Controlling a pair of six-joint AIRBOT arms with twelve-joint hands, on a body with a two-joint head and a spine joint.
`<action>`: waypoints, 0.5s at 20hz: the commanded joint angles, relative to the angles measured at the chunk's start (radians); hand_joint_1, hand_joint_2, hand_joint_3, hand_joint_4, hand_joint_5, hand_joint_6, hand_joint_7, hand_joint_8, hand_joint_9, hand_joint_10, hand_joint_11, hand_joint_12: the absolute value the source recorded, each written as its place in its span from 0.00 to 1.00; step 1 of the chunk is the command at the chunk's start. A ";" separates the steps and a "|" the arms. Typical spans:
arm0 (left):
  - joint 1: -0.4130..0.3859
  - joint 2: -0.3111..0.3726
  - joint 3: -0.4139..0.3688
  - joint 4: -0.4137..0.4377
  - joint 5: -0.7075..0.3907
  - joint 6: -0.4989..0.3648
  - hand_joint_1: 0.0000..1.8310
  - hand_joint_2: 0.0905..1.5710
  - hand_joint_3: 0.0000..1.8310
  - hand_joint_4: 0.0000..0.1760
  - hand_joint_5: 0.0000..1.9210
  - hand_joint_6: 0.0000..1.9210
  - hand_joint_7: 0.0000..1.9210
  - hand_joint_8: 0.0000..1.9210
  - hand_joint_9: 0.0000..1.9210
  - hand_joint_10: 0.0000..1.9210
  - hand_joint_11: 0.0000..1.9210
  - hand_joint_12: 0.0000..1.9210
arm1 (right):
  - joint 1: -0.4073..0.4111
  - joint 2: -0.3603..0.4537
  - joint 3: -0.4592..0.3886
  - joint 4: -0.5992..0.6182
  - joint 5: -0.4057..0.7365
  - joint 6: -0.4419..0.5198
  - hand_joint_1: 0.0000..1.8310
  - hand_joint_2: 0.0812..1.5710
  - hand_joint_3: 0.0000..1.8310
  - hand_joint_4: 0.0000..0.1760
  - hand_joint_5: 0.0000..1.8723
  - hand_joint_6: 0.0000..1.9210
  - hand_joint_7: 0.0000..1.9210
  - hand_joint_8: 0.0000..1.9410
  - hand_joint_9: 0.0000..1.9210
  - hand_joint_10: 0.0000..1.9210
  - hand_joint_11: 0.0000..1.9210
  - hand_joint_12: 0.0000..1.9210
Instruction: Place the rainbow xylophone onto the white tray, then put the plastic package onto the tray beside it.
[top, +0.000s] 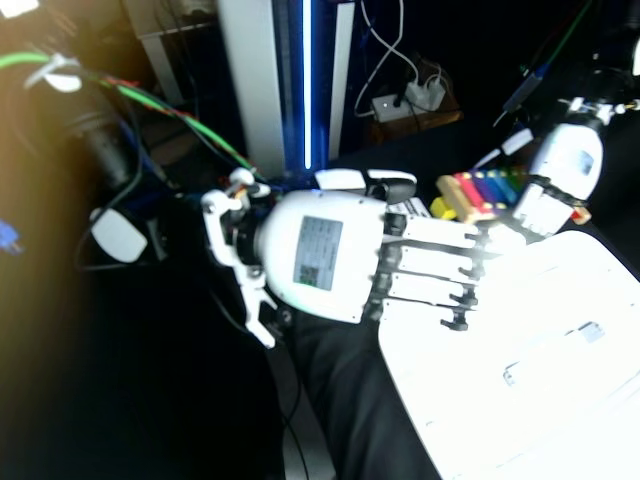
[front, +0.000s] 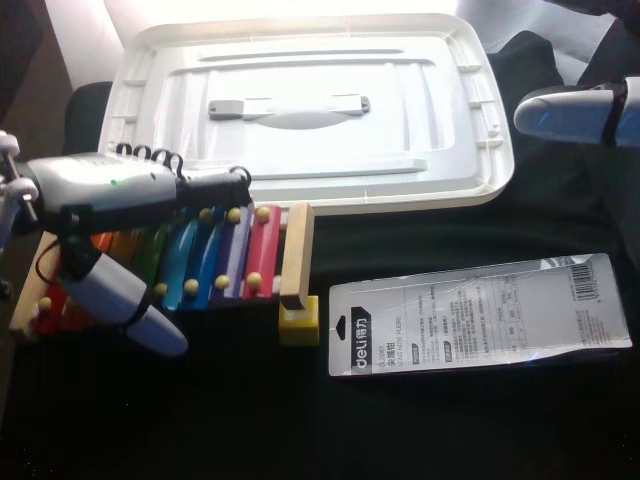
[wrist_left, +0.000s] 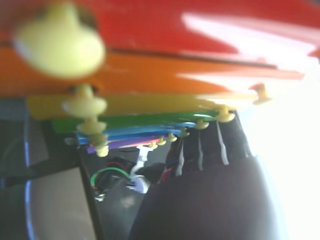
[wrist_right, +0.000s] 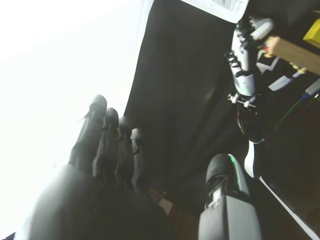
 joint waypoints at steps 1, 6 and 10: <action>-0.025 0.000 0.004 -0.048 -0.092 -0.003 0.69 0.71 0.00 0.31 0.06 0.94 0.12 0.92 0.17 0.93 0.17 0.92 | 0.016 0.001 0.000 0.054 0.107 0.011 0.37 0.63 0.00 0.09 0.12 0.00 0.14 0.00 0.12 0.00 0.12 0.02; -0.095 0.049 0.000 -0.050 -0.121 -0.003 0.70 0.79 0.01 0.33 0.03 0.98 0.27 0.87 0.20 1.00 0.26 1.00 | 0.016 0.001 0.000 0.055 0.107 0.011 0.36 0.63 0.00 0.12 0.12 0.00 0.14 0.00 0.13 0.00 0.13 0.02; -0.155 0.097 -0.015 -0.022 -0.122 -0.003 0.69 0.81 0.01 0.05 0.07 0.91 0.32 0.84 0.26 1.00 0.33 1.00 | 0.016 0.001 0.000 0.055 0.107 0.011 0.35 0.62 0.00 0.10 0.12 0.00 0.14 0.00 0.13 0.00 0.13 0.02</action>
